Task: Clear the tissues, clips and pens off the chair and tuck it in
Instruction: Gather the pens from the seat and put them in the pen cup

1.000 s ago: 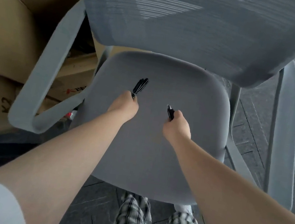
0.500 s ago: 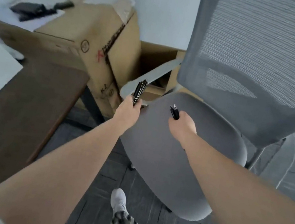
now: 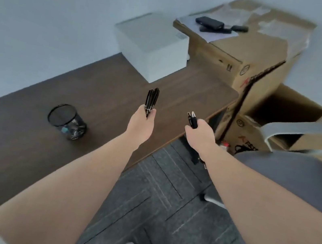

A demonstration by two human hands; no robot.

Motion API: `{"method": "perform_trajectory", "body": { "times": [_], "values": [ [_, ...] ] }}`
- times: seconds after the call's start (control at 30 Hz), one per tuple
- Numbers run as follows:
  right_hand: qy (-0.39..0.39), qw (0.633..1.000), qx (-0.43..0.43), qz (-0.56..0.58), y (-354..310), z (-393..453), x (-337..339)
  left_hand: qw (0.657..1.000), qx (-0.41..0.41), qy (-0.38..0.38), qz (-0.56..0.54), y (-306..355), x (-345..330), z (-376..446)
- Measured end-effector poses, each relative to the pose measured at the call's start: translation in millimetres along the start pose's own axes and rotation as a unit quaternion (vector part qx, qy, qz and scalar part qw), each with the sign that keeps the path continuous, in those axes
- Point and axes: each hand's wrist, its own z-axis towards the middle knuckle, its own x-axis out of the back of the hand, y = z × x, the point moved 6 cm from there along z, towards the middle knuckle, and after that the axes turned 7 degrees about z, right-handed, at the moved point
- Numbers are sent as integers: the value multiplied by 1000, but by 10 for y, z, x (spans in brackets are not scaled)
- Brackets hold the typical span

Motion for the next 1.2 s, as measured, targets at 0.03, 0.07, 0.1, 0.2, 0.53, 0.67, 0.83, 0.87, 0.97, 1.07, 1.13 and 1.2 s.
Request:
{"method": "perform_trajectory", "body": {
  "times": [0.03, 0.07, 0.1, 0.2, 0.53, 0.67, 0.83, 0.87, 0.97, 1.07, 1.13, 1.2],
  "values": [
    [-13, 1000, 7, -2, -162, -15, -229, 1000, 8, 17, -3, -157, 222, 21],
    [-25, 1000, 17, -1, -335, -27, -455, 999, 16, 31, -7, -313, 435, 50],
    [-35, 999, 28, 4, -516, -40, -674, 999, 22, 41, -11, -456, 644, 79],
    [-63, 996, 58, 30, -1042, -74, -1286, 996, 48, 65, -39, -870, 1199, 204],
    [-105, 980, 120, 115, -2335, -15, -2712, 961, 105, 130, -220, -1716, 2302, 700],
    [-114, 974, 118, 154, -2565, 49, -3046, 945, 102, 117, -288, -1872, 2357, 887],
    [-110, 970, 123, 179, -2635, 127, -3295, 938, 84, 89, -325, -1969, 2282, 1072],
    [-106, 969, 122, 185, -2624, 151, -3330, 939, 79, 83, -323, -1984, 2249, 1101],
    [-98, 970, 112, 195, -2556, 216, -3416, 942, 94, 70, -314, -2058, 2139, 1152],
    [-91, 972, 104, 190, -2466, 252, -3493, 942, 120, 71, -305, -2153, 2053, 1187],
    [-85, 973, 95, 193, -2406, 270, -3533, 939, 126, 74, -311, -2169, 2020, 1187],
    [-82, 973, 86, 195, -2376, 287, -3562, 937, 123, 80, -316, -2171, 2000, 1186]
  ]
}}
